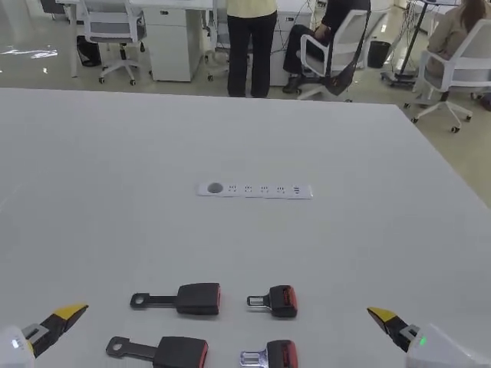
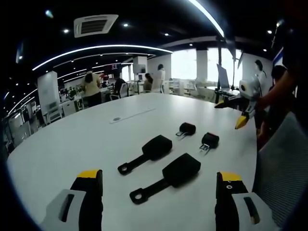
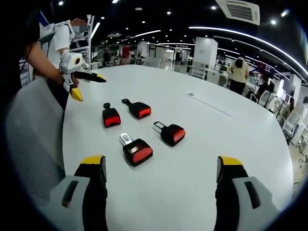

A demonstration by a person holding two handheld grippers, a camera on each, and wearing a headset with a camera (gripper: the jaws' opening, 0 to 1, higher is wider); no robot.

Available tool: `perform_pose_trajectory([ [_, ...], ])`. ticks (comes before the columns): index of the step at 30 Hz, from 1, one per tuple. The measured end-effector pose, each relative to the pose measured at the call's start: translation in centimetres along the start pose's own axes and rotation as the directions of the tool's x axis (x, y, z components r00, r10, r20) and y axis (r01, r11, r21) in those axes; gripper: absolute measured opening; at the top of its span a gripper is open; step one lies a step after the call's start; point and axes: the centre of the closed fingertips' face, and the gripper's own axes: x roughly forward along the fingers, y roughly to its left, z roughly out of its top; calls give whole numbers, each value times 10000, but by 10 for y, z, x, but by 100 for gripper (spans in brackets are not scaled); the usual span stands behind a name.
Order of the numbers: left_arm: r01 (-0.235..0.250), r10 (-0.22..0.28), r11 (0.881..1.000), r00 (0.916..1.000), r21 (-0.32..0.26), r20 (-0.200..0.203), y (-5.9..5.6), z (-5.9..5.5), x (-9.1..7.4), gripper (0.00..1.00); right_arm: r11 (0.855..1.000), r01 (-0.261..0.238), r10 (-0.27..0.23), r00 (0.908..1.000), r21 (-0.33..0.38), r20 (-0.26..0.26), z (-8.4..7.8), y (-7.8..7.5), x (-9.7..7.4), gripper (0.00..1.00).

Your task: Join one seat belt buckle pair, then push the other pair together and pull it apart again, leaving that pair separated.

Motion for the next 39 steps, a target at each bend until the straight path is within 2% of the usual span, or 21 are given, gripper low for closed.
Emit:
perform_pose_trajectory([
  [18, 408, -398, 9986, 9988, 338, -301, -1, 16, 15, 98, 9986, -429, 419, 9986, -313, -326, -3, -7, 10, 93],
  [26, 794, -767, 9954, 9958, 541, -496, 0, 15, 23, 96, 9958, -780, 753, 9956, -476, -564, -4, -5, 16, 91],
  [32, 1048, -1005, 9920, 9930, 704, -627, 0, 12, 27, 94, 9916, -1134, 1085, 9912, -620, -762, -7, -1, 20, 86],
  [36, 1288, -1228, 9882, 9897, 827, -738, 0, 9, 32, 91, 9891, -1313, 1251, 9881, -663, -897, -9, 1, 24, 85],
  [39, 1581, -1495, 9836, 9839, 865, -979, -2, 6, 36, 89, 9862, -1475, 1398, 9852, -748, -992, -10, 3, 26, 82],
])
